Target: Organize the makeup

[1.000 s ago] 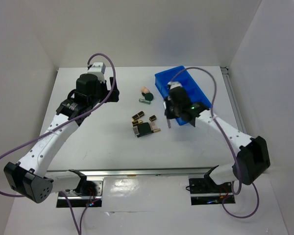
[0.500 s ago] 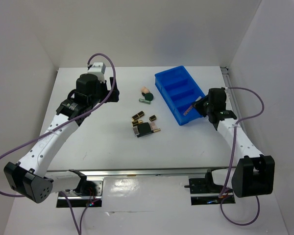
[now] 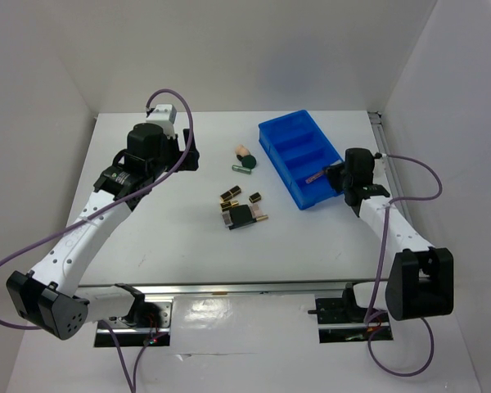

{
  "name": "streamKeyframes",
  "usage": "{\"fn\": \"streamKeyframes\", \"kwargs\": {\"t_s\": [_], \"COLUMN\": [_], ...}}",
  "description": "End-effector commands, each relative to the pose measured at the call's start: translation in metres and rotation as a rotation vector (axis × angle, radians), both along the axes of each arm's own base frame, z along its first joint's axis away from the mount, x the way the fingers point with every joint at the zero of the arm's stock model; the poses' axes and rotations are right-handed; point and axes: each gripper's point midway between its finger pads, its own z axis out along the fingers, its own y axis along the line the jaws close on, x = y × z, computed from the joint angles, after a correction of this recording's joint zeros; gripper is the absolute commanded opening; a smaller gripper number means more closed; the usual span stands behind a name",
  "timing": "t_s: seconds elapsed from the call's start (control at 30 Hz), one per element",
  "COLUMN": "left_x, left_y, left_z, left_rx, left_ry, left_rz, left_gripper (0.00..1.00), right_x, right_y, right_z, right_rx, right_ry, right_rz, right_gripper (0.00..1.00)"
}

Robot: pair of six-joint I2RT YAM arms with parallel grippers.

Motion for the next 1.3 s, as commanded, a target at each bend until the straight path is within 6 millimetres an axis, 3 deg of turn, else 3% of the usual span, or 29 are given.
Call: {"fn": "streamKeyframes", "kwargs": {"t_s": [0.0, 0.1, 0.13, 0.23, 0.37, 0.47, 0.5, 0.53, 0.6, 0.7, 0.77, 0.8, 0.87, 0.97, 1.07, 1.2, 1.27], "left_x": [0.001, 0.003, 0.003, 0.003, 0.003, 0.003, 0.003, 0.003, 0.003, 0.004, 0.005, 0.005, 0.005, 0.006, 0.004, 0.003, 0.003], "left_y": [-0.001, -0.002, -0.001, -0.001, 0.000, 0.000, 0.000, 0.000, 0.000, 0.005, 0.008, 0.010, 0.010, 0.012, 0.012, 0.014, 0.014], "left_z": [0.015, 0.007, 0.007, 0.007, 0.007, 0.007, 0.007, 0.007, 0.007, 0.003, 0.004, 0.004, -0.001, -0.003, -0.005, -0.007, -0.007], "left_rx": [-0.011, -0.004, 0.004, 0.004, 0.007, 0.007, 0.007, 0.007, 0.007, 0.022, 0.029, 0.033, 0.037, 0.041, 0.045, 0.052, 0.052], "left_ry": [-0.043, -0.026, -0.028, -0.028, -0.030, -0.030, -0.030, -0.030, -0.030, -0.025, -0.028, -0.029, -0.020, -0.021, -0.013, -0.006, -0.006], "left_rz": [-0.007, -0.007, -0.011, -0.011, -0.002, -0.002, -0.002, -0.002, -0.002, 0.024, 0.041, 0.049, 0.049, 0.059, 0.059, 0.067, 0.067], "left_gripper": [1.00, 1.00, 1.00, 1.00, 1.00, 1.00, 1.00, 1.00, 1.00, 1.00, 1.00, 1.00, 1.00, 1.00, 1.00, 1.00, 1.00], "right_x": [0.011, 0.012, 0.013, 0.015, 0.017, 0.022, 0.029, 0.029, 0.023, -0.001, -0.031, -0.042, -0.058, -0.079, -0.086, -0.086, -0.096], "right_y": [-0.008, -0.010, -0.010, -0.008, -0.008, 0.009, 0.022, 0.038, 0.092, 0.165, 0.213, 0.225, 0.233, 0.254, 0.270, 0.271, 0.269], "right_z": [-0.003, -0.012, -0.011, -0.011, -0.008, 0.021, 0.046, 0.052, 0.075, 0.060, 0.030, 0.016, -0.022, -0.049, -0.059, -0.066, -0.076], "right_rx": [-0.008, -0.016, -0.025, -0.037, -0.070, -0.209, -0.270, -0.341, -0.506, -0.686, -0.778, -0.809, -0.883, -0.887, -0.814, -0.824, -0.833], "right_ry": [-0.020, 0.004, -0.004, -0.001, -0.006, -0.091, -0.179, -0.218, -0.334, -0.372, -0.331, -0.298, -0.168, -0.068, -0.022, 0.021, 0.047], "right_rz": [-0.065, -0.073, -0.066, -0.045, -0.023, 0.102, 0.173, 0.270, 0.561, 0.941, 1.202, 1.264, 1.331, 1.373, 1.357, 1.296, 1.307], "right_gripper": [0.01, 0.22, 0.43, 0.62, 0.66, 0.58, 0.46, 0.44, 0.44, 0.51, 0.60, 0.60, 0.60, 0.69, 0.84, 0.85, 0.84]}}
